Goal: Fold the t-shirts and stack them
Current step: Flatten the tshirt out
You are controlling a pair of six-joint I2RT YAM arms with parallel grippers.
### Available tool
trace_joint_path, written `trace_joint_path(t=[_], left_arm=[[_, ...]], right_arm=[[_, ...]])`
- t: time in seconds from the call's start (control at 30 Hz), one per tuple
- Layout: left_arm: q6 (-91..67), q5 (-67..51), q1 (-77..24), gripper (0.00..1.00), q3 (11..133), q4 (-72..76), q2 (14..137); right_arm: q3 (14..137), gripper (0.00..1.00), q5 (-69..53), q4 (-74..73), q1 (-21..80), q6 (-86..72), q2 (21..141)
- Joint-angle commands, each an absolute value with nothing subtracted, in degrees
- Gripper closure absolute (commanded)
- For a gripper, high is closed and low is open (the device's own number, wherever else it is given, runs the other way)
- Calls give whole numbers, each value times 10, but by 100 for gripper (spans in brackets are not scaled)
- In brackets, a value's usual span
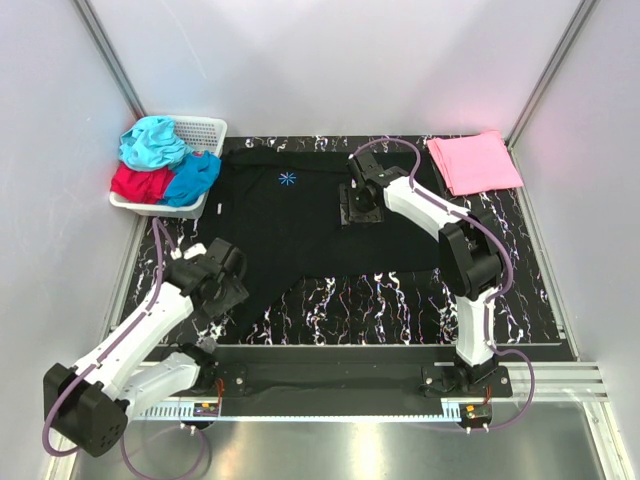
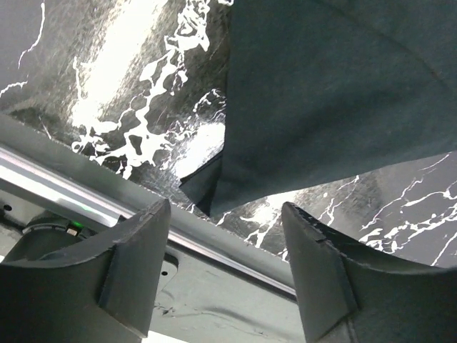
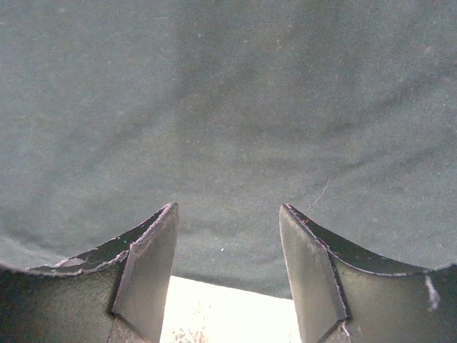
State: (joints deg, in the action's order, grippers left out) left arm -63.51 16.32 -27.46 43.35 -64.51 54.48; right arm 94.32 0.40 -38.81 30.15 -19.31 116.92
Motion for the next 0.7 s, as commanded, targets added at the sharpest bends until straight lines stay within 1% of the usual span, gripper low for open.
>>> trace_joint_path(t=[0.0,0.07,0.1,0.2,0.23,0.27,0.4,0.43,0.53,0.57,0.67], left_arm=[[-650,172,-283,35,432,-644,535],[-650,171,-289,41,432,-641,537],[-650,171,-291,49,432,-639,539],[-643,153,-298,60,422,-624,547],[-641,145,-300,68,418,-617,551],[-639,136,-302,70,414,-613,555],[-635,127,-313,70,407,-611,567],[-634,125,-314,67,404,-613,564],[-634,107,-315,63,393,-619,548],[-635,101,-315,60,389,-628,537],[-639,111,-316,56,387,-649,520]], right_arm=[[939,35,-20,-377,299,-199,1124],[926,35,-21,-374,310,-199,1123],[923,35,-12,-374,315,-200,1122],[908,35,-13,-372,326,-205,1122],[901,36,-11,-371,329,-206,1121],[897,36,-7,-370,332,-207,1121],[885,36,-4,-364,340,-212,1119],[886,36,-3,-363,341,-213,1121],[886,36,-3,-362,342,-214,1120],[885,36,-4,-362,342,-214,1119],[885,36,-4,-361,342,-213,1118]])
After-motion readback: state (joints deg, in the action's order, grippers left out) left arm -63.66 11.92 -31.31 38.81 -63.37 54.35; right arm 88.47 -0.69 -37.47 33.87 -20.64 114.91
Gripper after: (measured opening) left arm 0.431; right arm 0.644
